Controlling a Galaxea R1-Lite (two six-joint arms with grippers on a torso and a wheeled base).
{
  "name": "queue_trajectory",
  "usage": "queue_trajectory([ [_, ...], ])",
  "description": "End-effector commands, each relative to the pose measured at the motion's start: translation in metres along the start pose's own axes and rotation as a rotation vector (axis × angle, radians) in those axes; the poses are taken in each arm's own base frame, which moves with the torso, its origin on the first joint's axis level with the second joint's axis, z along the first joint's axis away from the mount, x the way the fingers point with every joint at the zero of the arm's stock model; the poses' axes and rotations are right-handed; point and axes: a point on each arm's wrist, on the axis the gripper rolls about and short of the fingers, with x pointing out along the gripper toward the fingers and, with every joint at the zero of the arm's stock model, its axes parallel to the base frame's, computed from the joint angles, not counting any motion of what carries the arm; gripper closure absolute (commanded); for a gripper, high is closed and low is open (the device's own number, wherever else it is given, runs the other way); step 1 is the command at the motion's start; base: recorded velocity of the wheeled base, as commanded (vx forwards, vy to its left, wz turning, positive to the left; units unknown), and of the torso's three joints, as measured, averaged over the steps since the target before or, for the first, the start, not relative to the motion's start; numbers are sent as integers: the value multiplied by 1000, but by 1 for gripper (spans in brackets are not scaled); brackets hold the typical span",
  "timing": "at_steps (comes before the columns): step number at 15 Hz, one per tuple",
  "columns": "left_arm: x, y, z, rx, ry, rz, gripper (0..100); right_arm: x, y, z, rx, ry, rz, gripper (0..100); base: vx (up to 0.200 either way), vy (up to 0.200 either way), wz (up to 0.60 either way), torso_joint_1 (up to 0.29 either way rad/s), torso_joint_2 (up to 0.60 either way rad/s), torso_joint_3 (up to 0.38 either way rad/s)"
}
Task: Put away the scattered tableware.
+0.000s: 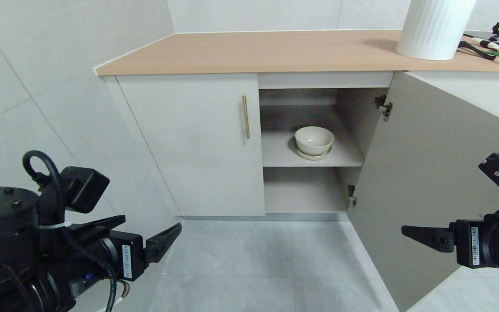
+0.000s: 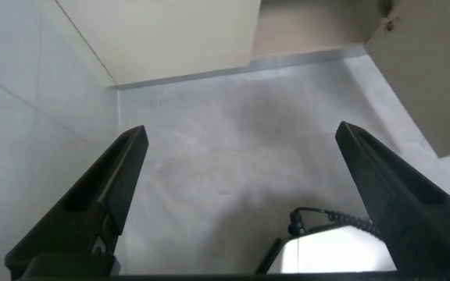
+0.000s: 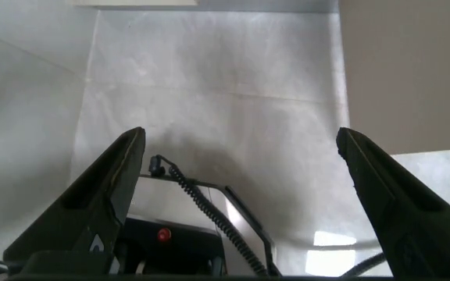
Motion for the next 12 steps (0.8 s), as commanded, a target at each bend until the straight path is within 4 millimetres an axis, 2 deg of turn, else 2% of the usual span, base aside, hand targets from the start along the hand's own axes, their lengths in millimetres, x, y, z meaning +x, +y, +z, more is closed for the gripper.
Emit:
queue_trajectory([
  [1, 1, 0, 0, 0, 2, 0, 0, -1, -1, -2, -5, 11, -4, 0, 0, -200, 0, 2, 2, 2],
  [6, 0, 0, -1, 0, 3, -2, 0, -3, -4, -7, -45, 71, -28, 0, 0, -200, 0, 0, 0, 0],
  [12, 0, 0, -1, -2, 1, -2, 0, -17, -9, -10, -116, 196, -80, 0, 0, 0, 0, 0, 0, 0],
])
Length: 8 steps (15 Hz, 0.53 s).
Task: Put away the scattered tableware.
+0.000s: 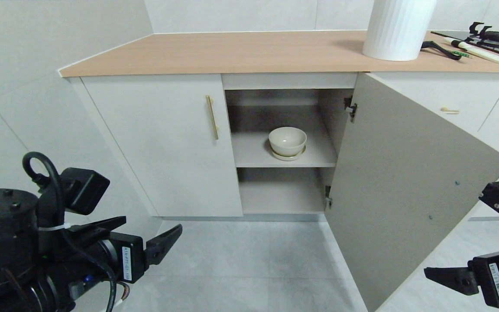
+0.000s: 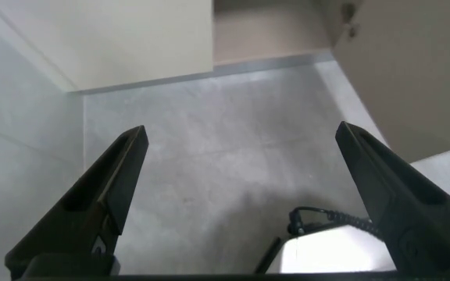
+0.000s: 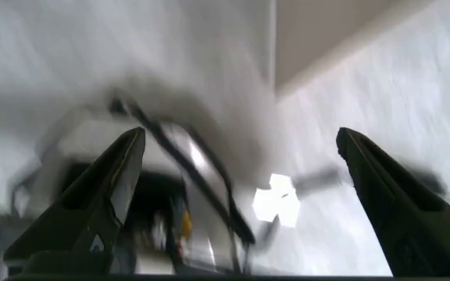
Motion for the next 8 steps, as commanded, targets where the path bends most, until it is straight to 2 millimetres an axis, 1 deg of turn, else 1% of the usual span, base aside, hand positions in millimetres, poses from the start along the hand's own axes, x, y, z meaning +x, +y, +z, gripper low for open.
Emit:
queue_trajectory([
  [1, 0, 0, 0, 0, -1, 0, 0, -4, -5, 7, 28, -19, -31, 0, 0, 0, 0, 0, 0, 0],
  [4, 0, 0, 0, 1, 2, -1, 0, 5, -30, 19, 106, -33, -217, 0, 0, 0, 0, 0, 0, 0],
  [6, 1, 0, 0, 1, 4, -1, 0, 6, -48, 27, 155, -66, -292, 0, 0, 0, 0, 0, 0, 0],
  [7, 0, 0, 0, 1, 2, -1, 0, 8, -60, 31, 179, -83, -346, 0, 0, 0, 0, 0, 0, 0],
  [8, 0, 0, 0, 1, 2, -1, 0, 6, -67, 32, 187, -96, -379, 0, 0, 0, 0, 0, 0, 0],
])
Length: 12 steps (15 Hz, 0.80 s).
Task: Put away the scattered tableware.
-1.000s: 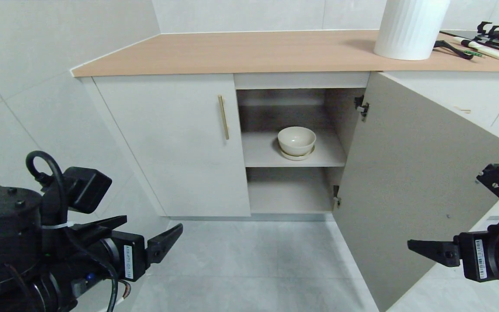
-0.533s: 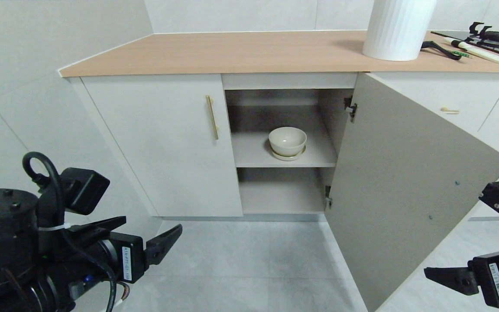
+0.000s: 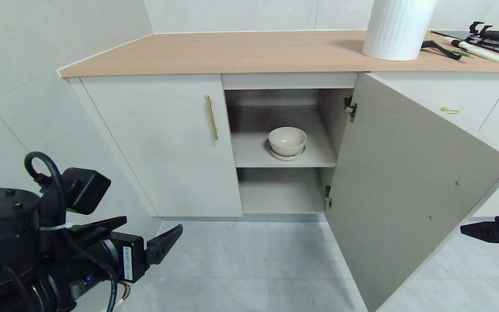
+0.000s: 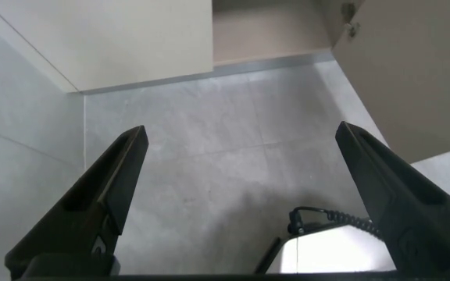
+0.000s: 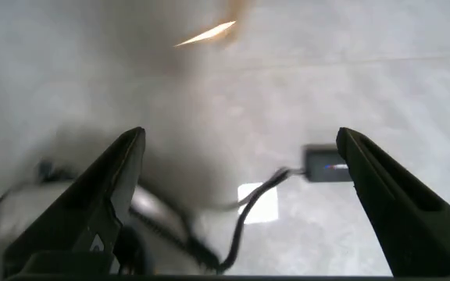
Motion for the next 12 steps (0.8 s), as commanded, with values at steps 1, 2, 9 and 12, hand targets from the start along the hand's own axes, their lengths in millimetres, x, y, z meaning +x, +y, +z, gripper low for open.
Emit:
queue_trajectory([
  [1, 0, 0, 0, 0, 1, 0, 0, 5, -18, 8, 36, -18, -91, 0, 0, 0, 0, 0, 0, 0],
  [2, 0, 0, -1, 1, 3, -1, 0, 4, -24, 12, 53, -30, -115, 0, 0, 0, 0, 0, 0, 0],
  [9, 0, 0, 0, -2, 0, 0, 0, 45, -26, 31, 194, -154, -135, 0, 0, 0, 0, 0, 0, 0],
  [12, 0, 0, 0, -1, 2, -1, 0, 52, -19, 28, 186, -162, -105, 0, 0, 0, 0, 0, 0, 0],
])
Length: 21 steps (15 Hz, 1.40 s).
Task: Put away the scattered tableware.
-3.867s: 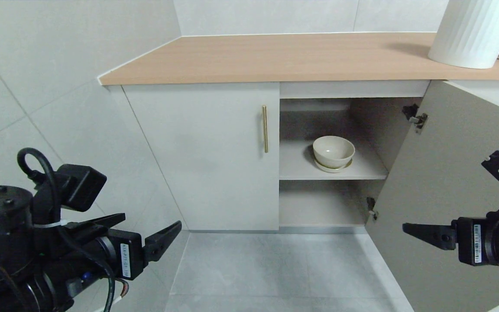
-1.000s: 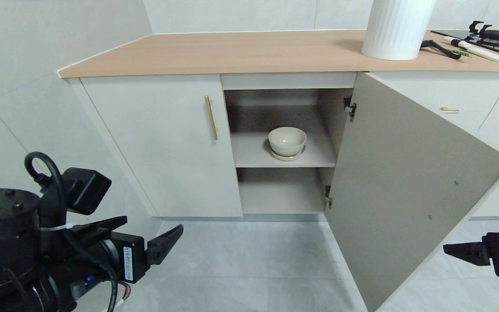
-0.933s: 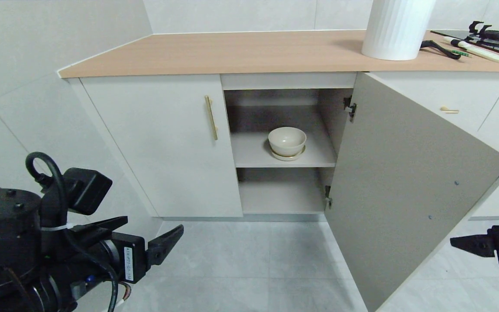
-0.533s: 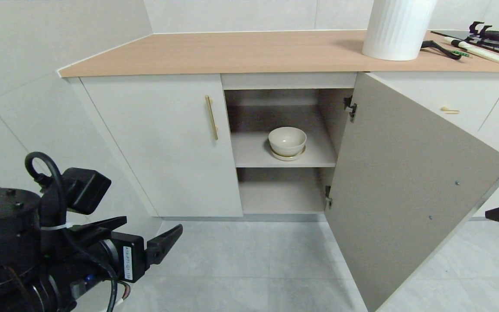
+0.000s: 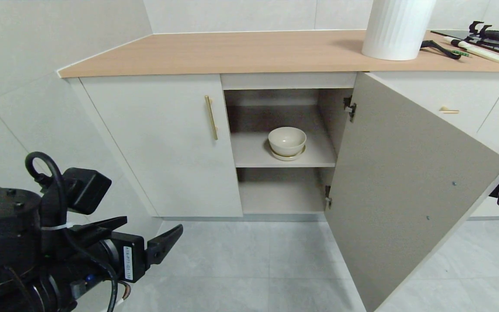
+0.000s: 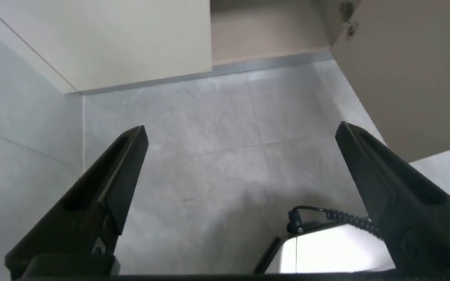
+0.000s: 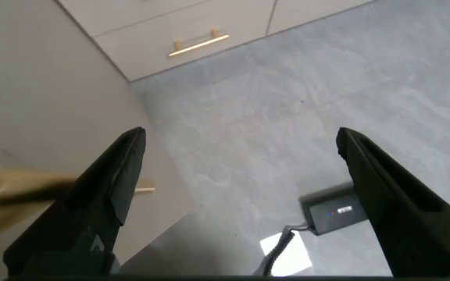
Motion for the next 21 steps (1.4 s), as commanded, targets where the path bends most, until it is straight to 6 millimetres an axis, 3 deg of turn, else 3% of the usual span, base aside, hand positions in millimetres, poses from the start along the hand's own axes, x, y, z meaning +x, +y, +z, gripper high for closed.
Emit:
queue_trajectory([
  [1, 0, 0, 0, 0, 1, 0, 0, 6, 5, -5, -13, 29, 11, 0, 0, 0, 0, 0, 0, 0],
  [6, -1, 0, 3, -4, -13, -2, 0, -6, 31, -16, -40, 48, 158, 0, 0, 0, 0, 0, 0, 0],
  [9, 0, 2, 12, -22, -44, 11, 0, -9, 61, -19, -79, 58, 352, 0, 0, 0, 0, 0, 0, 0],
  [16, -1, 4, 13, -29, -56, 21, 0, 31, 145, -35, -142, 40, 582, 0, 0, 0, 0, 0, 0, 0],
  [21, 1, 4, 10, -25, -41, 24, 0, 47, 167, -46, 19, 61, 609, 0, 0, 0, 0, 0, 0, 0],
])
